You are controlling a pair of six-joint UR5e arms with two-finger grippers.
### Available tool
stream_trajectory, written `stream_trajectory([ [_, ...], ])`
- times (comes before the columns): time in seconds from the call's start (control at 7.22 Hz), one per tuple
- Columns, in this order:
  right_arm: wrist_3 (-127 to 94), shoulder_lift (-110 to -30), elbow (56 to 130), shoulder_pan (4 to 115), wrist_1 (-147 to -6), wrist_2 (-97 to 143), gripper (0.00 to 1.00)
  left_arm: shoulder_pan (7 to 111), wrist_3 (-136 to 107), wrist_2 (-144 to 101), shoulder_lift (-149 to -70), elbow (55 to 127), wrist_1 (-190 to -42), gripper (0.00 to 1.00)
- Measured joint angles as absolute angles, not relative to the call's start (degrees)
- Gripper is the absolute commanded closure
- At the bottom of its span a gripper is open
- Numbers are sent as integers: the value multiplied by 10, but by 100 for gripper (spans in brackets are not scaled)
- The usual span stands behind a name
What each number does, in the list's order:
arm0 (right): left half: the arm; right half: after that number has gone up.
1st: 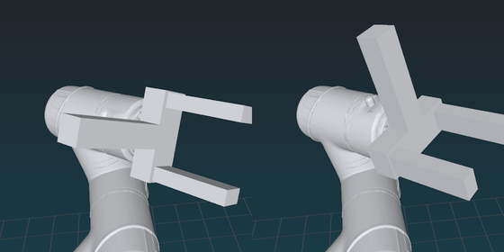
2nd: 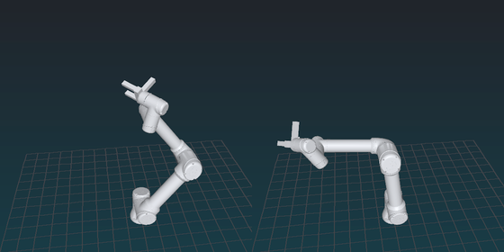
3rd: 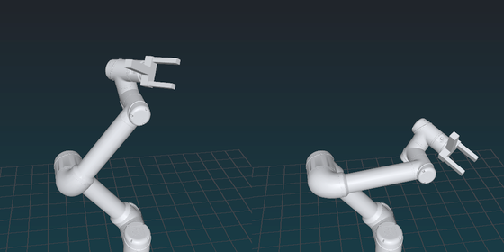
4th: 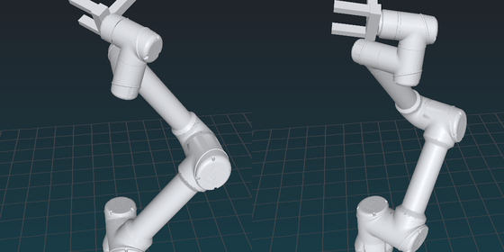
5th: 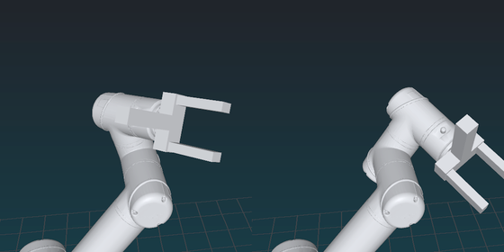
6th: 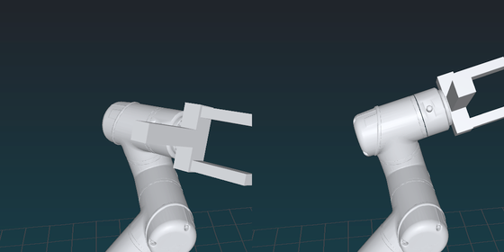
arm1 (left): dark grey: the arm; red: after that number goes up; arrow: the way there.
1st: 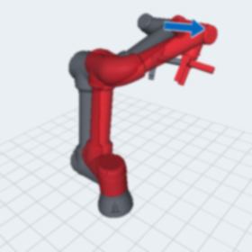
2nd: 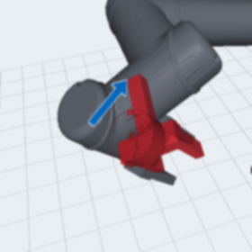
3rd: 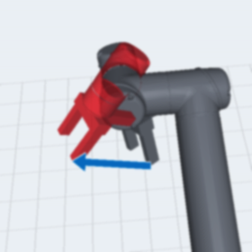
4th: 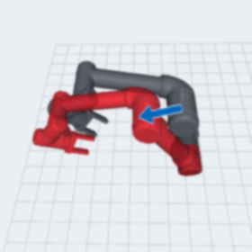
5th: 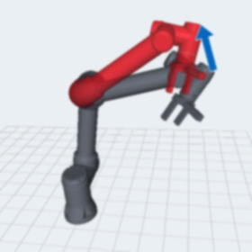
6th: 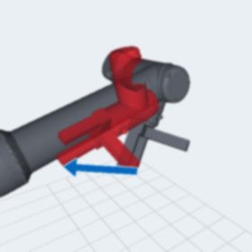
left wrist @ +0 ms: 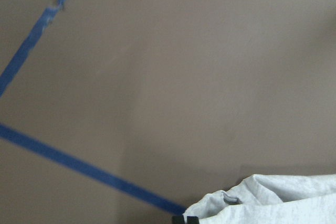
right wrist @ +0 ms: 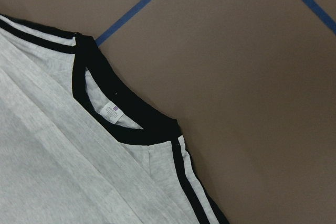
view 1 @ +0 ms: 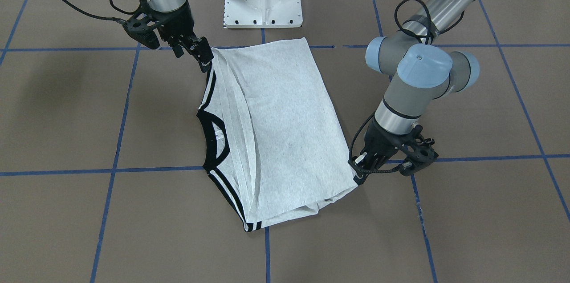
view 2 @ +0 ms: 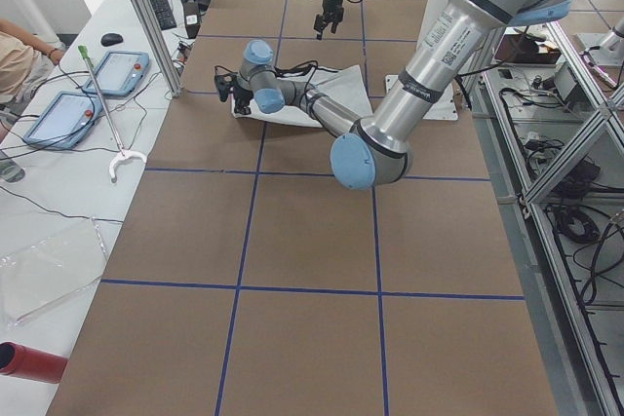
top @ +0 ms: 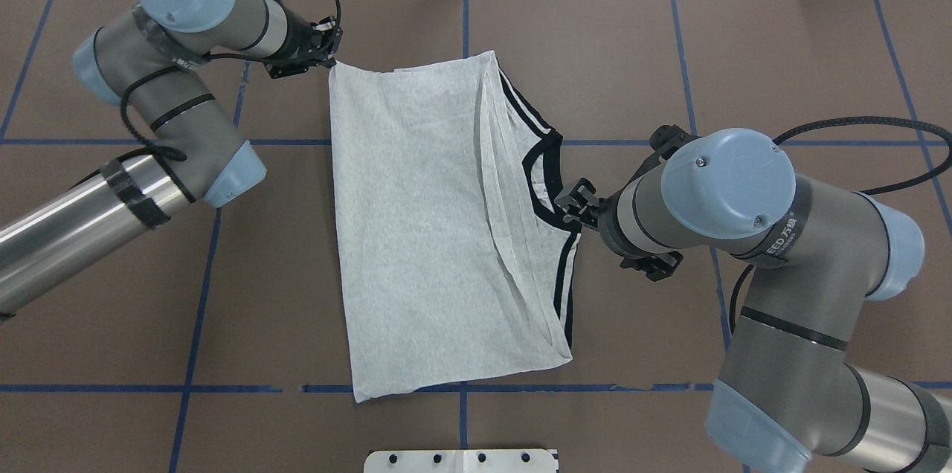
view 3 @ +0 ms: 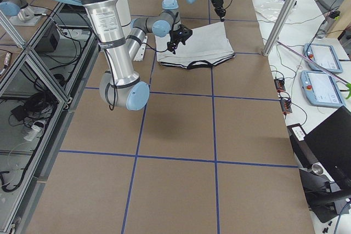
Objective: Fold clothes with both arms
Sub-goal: 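Raise the left gripper away while the right gripper moves to the striped edge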
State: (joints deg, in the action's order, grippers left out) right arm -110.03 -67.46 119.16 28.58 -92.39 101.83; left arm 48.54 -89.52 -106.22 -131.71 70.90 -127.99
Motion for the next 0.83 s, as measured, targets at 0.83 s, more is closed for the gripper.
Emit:
stream_trajectory([
  [0.83,-1096,-649,1137,264,-859,976,0,522,-841,-1056,-1377,582,-1369,62],
])
